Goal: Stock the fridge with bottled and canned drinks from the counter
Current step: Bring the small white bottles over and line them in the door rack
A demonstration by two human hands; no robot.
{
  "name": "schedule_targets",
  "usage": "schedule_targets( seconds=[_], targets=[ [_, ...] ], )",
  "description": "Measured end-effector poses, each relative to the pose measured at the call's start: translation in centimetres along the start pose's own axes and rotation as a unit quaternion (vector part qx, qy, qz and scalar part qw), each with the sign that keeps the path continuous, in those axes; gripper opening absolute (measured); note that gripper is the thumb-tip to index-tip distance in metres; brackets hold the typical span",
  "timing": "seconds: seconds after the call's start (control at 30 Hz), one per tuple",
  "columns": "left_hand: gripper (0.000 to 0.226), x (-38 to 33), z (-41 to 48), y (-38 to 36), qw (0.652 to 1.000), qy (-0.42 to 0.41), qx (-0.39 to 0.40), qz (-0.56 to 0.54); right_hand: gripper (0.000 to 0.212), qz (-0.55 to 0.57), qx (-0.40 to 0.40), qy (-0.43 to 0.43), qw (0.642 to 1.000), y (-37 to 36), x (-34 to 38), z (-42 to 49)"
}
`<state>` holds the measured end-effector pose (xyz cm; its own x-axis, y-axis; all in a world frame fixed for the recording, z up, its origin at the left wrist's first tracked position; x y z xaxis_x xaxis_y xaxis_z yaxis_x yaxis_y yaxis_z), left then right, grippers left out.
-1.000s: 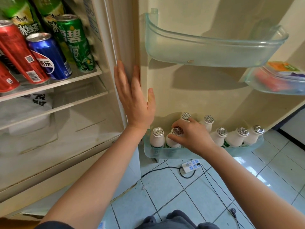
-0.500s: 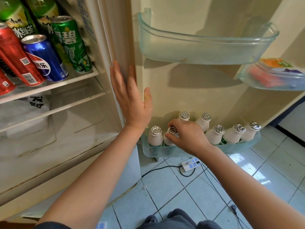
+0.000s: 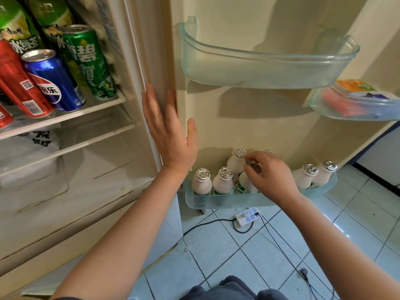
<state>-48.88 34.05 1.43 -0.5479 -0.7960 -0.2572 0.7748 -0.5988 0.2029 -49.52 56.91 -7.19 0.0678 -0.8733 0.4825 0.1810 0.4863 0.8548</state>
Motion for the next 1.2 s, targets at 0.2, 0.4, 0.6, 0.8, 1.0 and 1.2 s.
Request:
schedule_targets(
  seconds=[0.2,0.4,0.6,0.8,1.0,1.2],
  targets=[
    [0.054,0.3,-0.1,-0.1,1.000,0.001,-0.005,0.000,0.035,-0.099,0.036,-0.009,0.994,-0.8,-1.2,-0.5],
    [0.054,0.5,-0.2,-0.3,1.000,0.000,-0.001,0.004,0.036,-0.025,0.095,-0.035,0.995,-1.5,-1.8,-0.1],
    [0.057,0.3,-0.2,-0.3,1.000,-0.004,-0.005,0.004,0.037,0.030,0.077,-0.063,0.995,-1.2,-2.4,-0.4],
    [0.056,0.0,-0.1,-0.1,1.000,-0.008,-0.006,0.007,0.037,0.011,0.033,-0.117,0.993,-1.4,-3.0,-1.0],
    [0.053,0.1,-0.1,0.0,1.000,-0.011,-0.010,0.004,0.037,0.137,0.084,-0.145,0.976,-2.3,-4.2,-1.5],
    [0.057,0.1,-0.1,-0.1,1.000,-0.008,-0.009,0.010,0.036,0.164,0.116,-0.124,0.972,-3.2,-3.6,-1.4]
  ],
)
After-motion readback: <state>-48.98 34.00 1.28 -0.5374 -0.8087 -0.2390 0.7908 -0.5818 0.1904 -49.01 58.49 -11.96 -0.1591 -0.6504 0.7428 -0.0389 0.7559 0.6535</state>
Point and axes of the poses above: each hand's wrist, its own z-axis towards the middle knuckle, its own y-axis out of the back of the hand, x = y × z, the point moved 10 cm from there along z, towards the middle knuckle, and after that the axes turned 10 degrees about -y, right-handed, at the moved point
